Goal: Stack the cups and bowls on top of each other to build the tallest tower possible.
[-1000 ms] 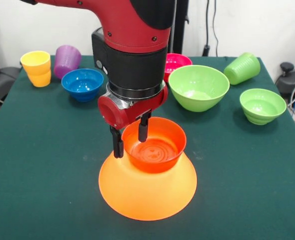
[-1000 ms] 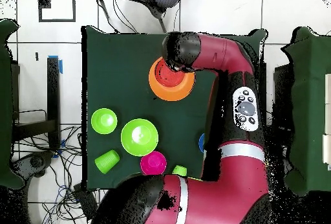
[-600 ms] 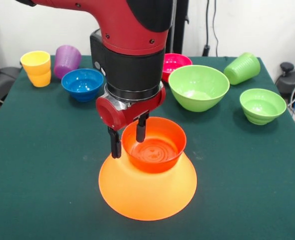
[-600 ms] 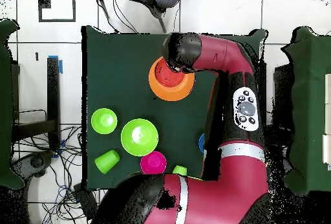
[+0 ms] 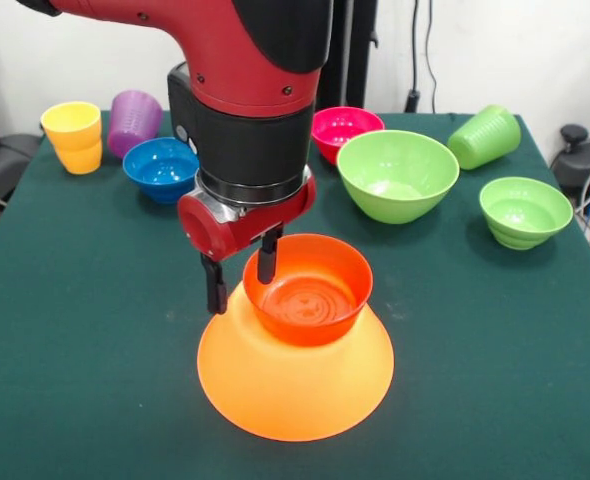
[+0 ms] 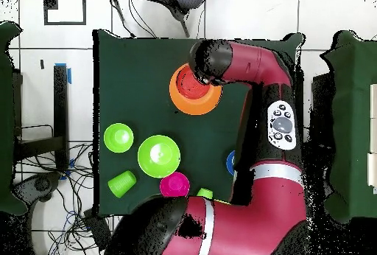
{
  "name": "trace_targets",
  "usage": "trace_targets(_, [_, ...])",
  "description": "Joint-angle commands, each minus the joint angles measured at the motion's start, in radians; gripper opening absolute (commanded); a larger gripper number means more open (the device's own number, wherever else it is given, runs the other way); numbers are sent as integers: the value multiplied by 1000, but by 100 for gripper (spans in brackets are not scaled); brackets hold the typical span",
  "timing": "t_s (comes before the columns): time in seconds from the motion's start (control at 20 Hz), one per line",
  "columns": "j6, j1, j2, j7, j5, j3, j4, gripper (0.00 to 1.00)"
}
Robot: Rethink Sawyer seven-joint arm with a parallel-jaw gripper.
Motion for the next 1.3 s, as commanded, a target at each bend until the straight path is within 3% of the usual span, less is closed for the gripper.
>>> trace_targets(0.05, [7,12,80,3,-99,33,4,100])
trace_targets(1.3, [-33,30,94,39,-90,15,18,100])
